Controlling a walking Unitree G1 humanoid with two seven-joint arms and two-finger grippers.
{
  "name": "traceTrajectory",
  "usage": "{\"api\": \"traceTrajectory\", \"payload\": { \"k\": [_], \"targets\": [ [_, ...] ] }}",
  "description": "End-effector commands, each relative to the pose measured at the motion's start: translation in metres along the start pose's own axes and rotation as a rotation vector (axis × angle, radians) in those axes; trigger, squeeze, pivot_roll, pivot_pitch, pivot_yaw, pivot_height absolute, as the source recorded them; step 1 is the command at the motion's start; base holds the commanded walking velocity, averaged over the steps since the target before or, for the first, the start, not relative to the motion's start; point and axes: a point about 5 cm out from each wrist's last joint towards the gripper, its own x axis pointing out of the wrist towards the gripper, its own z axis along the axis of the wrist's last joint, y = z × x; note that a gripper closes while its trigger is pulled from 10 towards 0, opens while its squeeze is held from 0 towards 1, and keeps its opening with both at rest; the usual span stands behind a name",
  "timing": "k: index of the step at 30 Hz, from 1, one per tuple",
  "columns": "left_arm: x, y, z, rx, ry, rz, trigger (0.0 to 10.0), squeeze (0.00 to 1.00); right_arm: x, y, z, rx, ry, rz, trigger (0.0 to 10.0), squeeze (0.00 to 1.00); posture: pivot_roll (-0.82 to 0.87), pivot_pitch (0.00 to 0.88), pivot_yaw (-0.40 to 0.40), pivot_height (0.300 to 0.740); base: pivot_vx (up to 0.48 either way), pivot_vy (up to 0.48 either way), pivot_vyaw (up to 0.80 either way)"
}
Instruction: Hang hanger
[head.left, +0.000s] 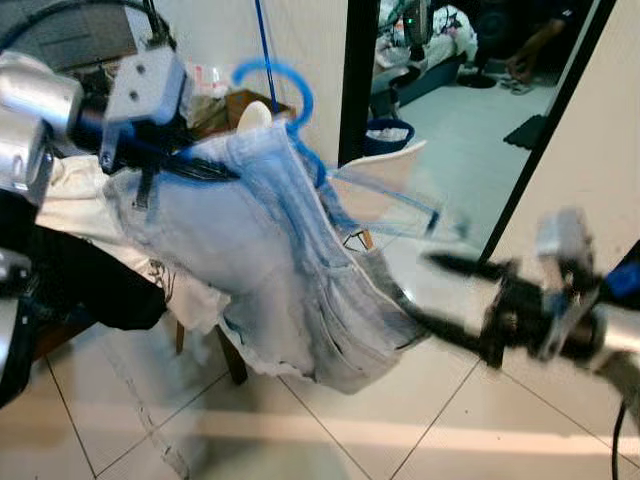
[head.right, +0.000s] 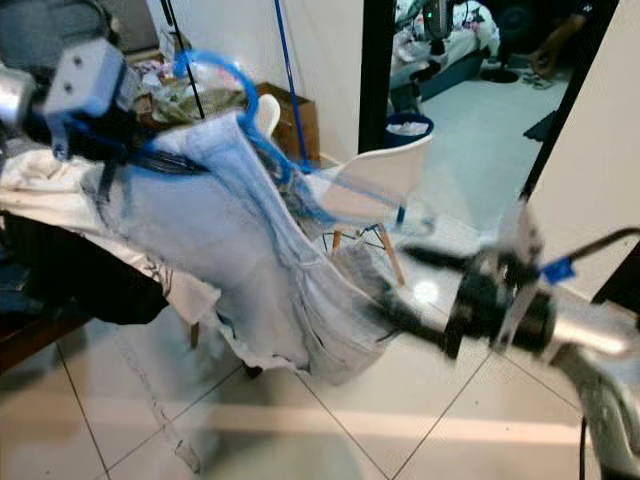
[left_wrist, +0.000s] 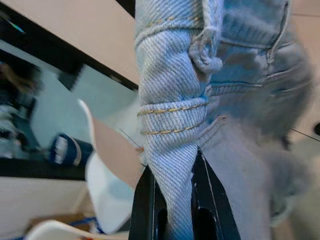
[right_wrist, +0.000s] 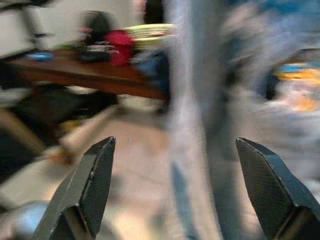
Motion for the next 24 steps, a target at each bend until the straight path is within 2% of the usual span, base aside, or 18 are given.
{"api": "traceTrajectory", "payload": {
  "k": [1, 3, 5, 11, 15, 17, 19, 22, 24],
  "targets": [
    [-0.009, 0.003, 0.004, 0.01, -0.012, 0.013, 0.0, 0.0, 0.003, 0.007, 0.002, 0.001, -0.004, 0.05, 10.0, 0.0, 0.0, 0.053, 0.027, 0.74, 0.0, 0.0, 0.0],
    [-0.009, 0.003, 0.004, 0.01, -0.012, 0.013, 0.0, 0.0, 0.003, 0.007, 0.002, 0.001, -0.004, 0.05, 10.0, 0.0, 0.0, 0.053, 0.027, 0.74, 0.0, 0.0, 0.0],
    [-0.006, 0.005, 0.009, 0.023, -0.042, 0.011, 0.0, 0.0, 0.021, 0.005, 0.004, -0.031, -0.058, 0.031, 10.0, 0.0, 0.0, 0.049, 0.027, 0.74, 0.0, 0.0, 0.0],
    [-0.003, 0.007, 0.014, 0.04, -0.062, 0.006, 0.0, 0.0, 0.037, 0.001, 0.014, -0.06, -0.14, 0.002, 10.0, 0.0, 0.0, 0.039, 0.029, 0.74, 0.0, 0.0, 0.0],
    [-0.002, 0.01, 0.015, 0.053, -0.065, 0.011, 0.0, 0.0, 0.043, 0.006, 0.019, -0.046, -0.163, 0.061, 10.0, 0.0, 0.0, 0.033, 0.026, 0.74, 0.0, 0.0, 0.0],
    [-0.002, 0.01, 0.016, 0.056, -0.065, 0.013, 0.0, 0.0, 0.045, 0.011, 0.018, -0.032, -0.154, 0.102, 10.0, 0.0, 0.0, 0.033, 0.026, 0.74, 0.0, 0.0, 0.0],
    [-0.002, 0.011, 0.016, 0.059, -0.064, 0.018, 0.0, 0.0, 0.052, 0.025, 0.008, -0.012, -0.066, 0.206, 10.0, 0.0, 0.0, 0.028, 0.025, 0.74, 0.0, 0.0, 0.0],
    [-0.002, 0.011, 0.016, 0.06, -0.064, 0.02, 0.0, 0.0, 0.055, 0.031, 0.003, -0.009, -0.027, 0.237, 10.0, 0.0, 0.0, 0.029, 0.025, 0.74, 0.0, 0.0, 0.0],
    [-0.003, 0.012, 0.015, 0.063, -0.054, 0.023, 0.0, 0.0, 0.057, 0.035, -0.007, -0.005, 0.067, 0.252, 10.0, 0.0, 0.0, 0.027, 0.025, 0.74, 0.0, 0.0, 0.0]
  ]
}}
